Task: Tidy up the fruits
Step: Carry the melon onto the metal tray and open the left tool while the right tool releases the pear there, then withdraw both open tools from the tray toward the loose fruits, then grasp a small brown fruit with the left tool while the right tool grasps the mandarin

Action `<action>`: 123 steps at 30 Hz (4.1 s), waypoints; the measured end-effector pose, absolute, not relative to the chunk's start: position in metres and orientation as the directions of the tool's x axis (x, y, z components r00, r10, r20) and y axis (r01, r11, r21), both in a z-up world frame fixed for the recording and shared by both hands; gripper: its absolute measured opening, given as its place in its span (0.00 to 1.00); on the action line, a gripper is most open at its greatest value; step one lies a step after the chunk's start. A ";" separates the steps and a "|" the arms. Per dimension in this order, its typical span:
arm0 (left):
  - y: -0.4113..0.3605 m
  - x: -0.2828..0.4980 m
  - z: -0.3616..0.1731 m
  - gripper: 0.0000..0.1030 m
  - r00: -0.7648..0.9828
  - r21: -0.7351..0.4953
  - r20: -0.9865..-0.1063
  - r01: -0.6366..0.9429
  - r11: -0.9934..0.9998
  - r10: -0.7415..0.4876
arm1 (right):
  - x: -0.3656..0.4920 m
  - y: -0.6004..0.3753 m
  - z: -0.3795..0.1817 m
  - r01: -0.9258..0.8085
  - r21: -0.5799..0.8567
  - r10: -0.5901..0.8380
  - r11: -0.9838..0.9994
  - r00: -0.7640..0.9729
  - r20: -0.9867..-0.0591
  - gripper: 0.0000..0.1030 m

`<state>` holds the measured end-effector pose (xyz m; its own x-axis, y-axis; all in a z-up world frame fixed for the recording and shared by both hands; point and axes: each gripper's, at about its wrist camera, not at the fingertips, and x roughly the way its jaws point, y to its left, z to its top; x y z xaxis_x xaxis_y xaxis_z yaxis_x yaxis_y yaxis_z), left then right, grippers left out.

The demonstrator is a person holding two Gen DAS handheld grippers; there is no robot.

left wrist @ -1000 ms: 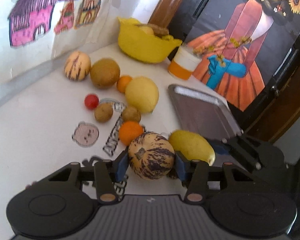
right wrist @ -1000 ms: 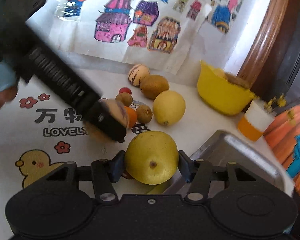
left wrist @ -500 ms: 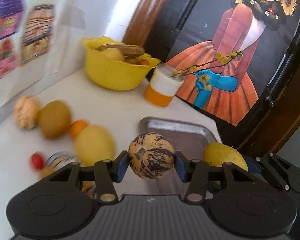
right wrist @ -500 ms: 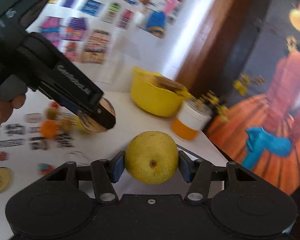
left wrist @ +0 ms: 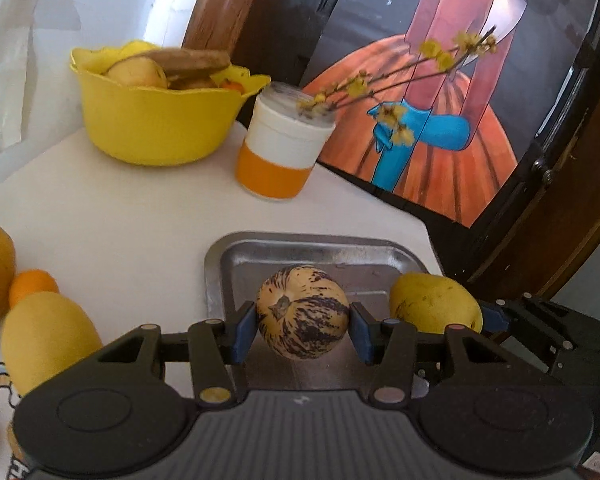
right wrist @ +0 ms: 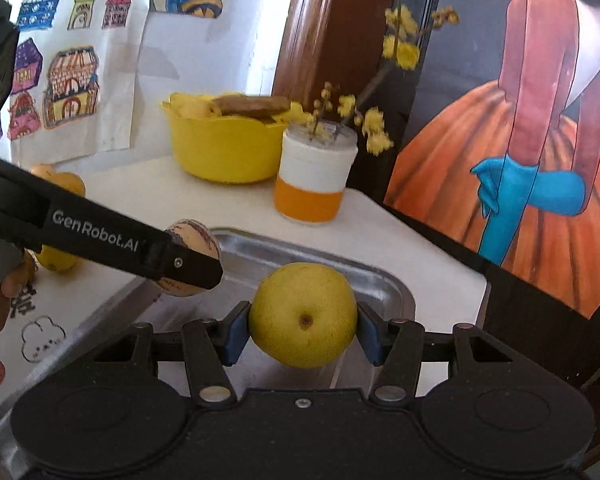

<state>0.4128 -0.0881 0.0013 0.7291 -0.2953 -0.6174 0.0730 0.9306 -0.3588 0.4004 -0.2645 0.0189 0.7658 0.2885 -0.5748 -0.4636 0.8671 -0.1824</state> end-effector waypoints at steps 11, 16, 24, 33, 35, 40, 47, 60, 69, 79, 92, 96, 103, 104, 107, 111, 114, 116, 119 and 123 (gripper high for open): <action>-0.089 0.418 -0.009 0.54 0.687 -0.384 -0.664 0.024 0.923 -0.295 | 0.393 -0.265 0.014 -0.470 -0.185 0.292 0.863 0.763 -0.577 0.59; -0.089 0.406 0.003 0.75 0.719 -0.393 -0.633 0.021 0.919 -0.287 | 0.378 -0.268 0.023 -0.462 -0.188 0.296 0.867 0.779 -0.552 0.74; -0.083 0.360 0.029 0.97 0.768 -0.417 -0.576 0.020 0.909 -0.280 | 0.328 -0.275 0.042 -0.444 -0.166 0.316 0.881 0.812 -0.491 0.96; -0.063 0.269 0.046 0.99 0.836 -0.392 -0.501 0.010 0.920 -0.223 | 0.245 -0.274 0.066 -0.425 -0.131 0.345 0.895 0.849 -0.401 0.99; -0.059 0.249 0.046 0.99 0.844 -0.386 -0.493 0.007 0.922 -0.212 | 0.226 -0.271 0.069 -0.431 -0.122 0.353 0.894 0.846 -0.399 0.99; -0.050 0.204 0.043 0.99 0.850 -0.359 -0.491 0.003 0.933 -0.192 | 0.188 -0.262 0.073 -0.454 -0.101 0.377 0.885 0.828 -0.416 0.99; -0.029 0.149 0.033 0.99 0.834 -0.290 -0.536 -0.034 0.957 -0.133 | 0.152 -0.241 0.062 -0.479 -0.075 0.383 0.874 0.777 -0.500 0.99; 0.018 0.108 0.016 0.99 0.796 -0.221 -0.603 -0.105 0.969 -0.051 | 0.130 -0.197 0.036 -0.524 -0.061 0.372 0.849 0.677 -0.635 0.99; 0.054 0.118 0.013 0.99 0.774 -0.195 -0.633 -0.161 0.967 0.002 | 0.142 -0.154 0.034 -0.589 -0.059 0.416 0.806 0.635 -0.651 0.99; 0.084 0.160 0.019 0.99 0.783 -0.256 -0.622 -0.208 0.944 0.004 | 0.173 -0.117 0.025 -0.616 -0.133 0.430 0.776 0.672 -0.603 0.99; 0.084 0.245 0.008 0.99 0.783 -0.345 -0.617 -0.183 0.921 -0.076 | 0.240 -0.096 0.013 -0.613 -0.089 0.458 0.785 0.672 -0.582 0.86; 0.083 0.266 0.000 0.96 0.780 -0.366 -0.617 -0.163 0.916 -0.108 | 0.257 -0.089 0.007 -0.624 -0.076 0.469 0.777 0.657 -0.590 0.78; 0.078 0.281 -0.008 0.78 0.780 -0.369 -0.610 -0.127 0.921 -0.137 | 0.276 -0.081 0.000 -0.647 -0.036 0.493 0.762 0.615 -0.615 0.56; 0.076 0.282 -0.008 0.74 0.780 -0.367 -0.610 -0.120 0.922 -0.141 | 0.278 -0.080 0.000 -0.648 -0.029 0.498 0.761 0.612 -0.614 0.53; 0.073 0.285 -0.009 0.58 0.776 -0.355 -0.613 -0.102 0.929 -0.149 | 0.281 -0.077 0.000 -0.649 -0.022 0.505 0.760 0.612 -0.608 0.50; 0.071 0.288 -0.010 0.45 0.767 -0.358 -0.620 -0.091 0.929 -0.164 | 0.283 -0.075 0.000 -0.653 -0.008 0.510 0.757 0.599 -0.617 0.44; 0.071 0.288 -0.010 0.30 0.760 -0.359 -0.628 -0.092 0.929 -0.168 | 0.283 -0.075 0.000 -0.650 -0.010 0.510 0.759 0.604 -0.613 0.39; 0.072 0.289 -0.011 0.25 0.756 -0.368 -0.630 -0.086 0.926 -0.180 | 0.282 -0.076 0.001 -0.644 -0.012 0.508 0.765 0.614 -0.604 0.34; 0.072 0.287 -0.011 0.24 0.756 -0.376 -0.629 -0.089 0.922 -0.183 | 0.279 -0.078 0.001 -0.646 -0.007 0.512 0.763 0.612 -0.603 0.34; 0.070 0.280 -0.010 0.24 0.751 -0.379 -0.636 -0.102 0.920 -0.179 | 0.273 -0.084 0.003 -0.644 0.002 0.516 0.765 0.612 -0.599 0.34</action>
